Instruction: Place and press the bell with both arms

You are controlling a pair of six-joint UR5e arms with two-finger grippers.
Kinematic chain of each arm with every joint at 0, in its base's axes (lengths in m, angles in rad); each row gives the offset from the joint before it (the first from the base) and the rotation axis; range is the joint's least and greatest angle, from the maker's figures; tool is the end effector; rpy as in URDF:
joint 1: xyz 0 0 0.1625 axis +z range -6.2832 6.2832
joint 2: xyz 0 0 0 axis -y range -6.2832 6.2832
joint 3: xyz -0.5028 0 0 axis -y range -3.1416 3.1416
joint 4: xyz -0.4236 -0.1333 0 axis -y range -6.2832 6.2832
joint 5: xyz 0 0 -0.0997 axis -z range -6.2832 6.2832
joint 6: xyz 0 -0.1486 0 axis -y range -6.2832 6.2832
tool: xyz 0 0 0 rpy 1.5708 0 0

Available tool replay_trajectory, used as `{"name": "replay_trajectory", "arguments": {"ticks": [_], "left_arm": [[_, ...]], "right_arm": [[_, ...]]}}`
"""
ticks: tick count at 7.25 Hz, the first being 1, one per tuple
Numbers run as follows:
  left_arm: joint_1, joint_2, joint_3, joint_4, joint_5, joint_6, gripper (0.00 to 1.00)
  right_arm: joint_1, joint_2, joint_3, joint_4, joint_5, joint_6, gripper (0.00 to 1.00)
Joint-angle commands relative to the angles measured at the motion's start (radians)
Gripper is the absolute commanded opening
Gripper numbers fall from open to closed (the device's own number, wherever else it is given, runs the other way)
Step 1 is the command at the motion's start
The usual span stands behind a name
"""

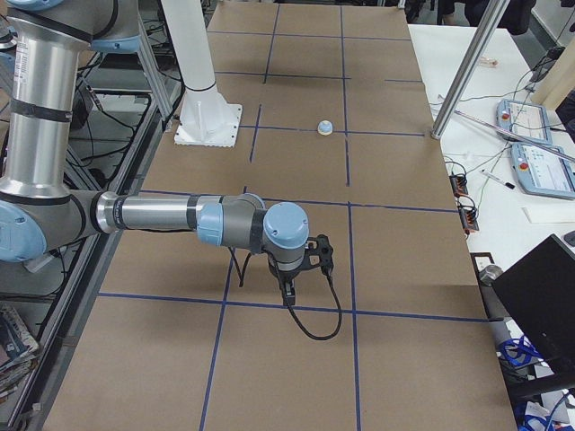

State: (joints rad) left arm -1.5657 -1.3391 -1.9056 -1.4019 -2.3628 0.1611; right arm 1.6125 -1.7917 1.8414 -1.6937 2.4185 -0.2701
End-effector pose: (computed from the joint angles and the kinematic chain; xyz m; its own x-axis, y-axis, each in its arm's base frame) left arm -0.0255 -0.3987 0.7190 0.6927 0.1174 -0.7116 -0.1177 0.9918 0.0490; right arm 0.0388 -0.4039 0.7374 0.6461 -0.1865 0.7402 0.1357 0.9823 0.1290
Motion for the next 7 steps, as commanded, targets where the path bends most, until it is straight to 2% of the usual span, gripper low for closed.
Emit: {"name": "replay_trajectory", "arguments": {"ticks": [1,7], "left_arm": [[0.0,-0.002,0.0,-0.003,-0.001,0.0,1.0],[0.0,-0.019,-0.03,0.0,-0.01,-0.002,1.0]], "right_arm": [[-0.003,0.002,-0.005,0.0,0.002,0.0,1.0],[-0.003,0.009,-0.002,0.005,0.002,0.0,1.0]]}}
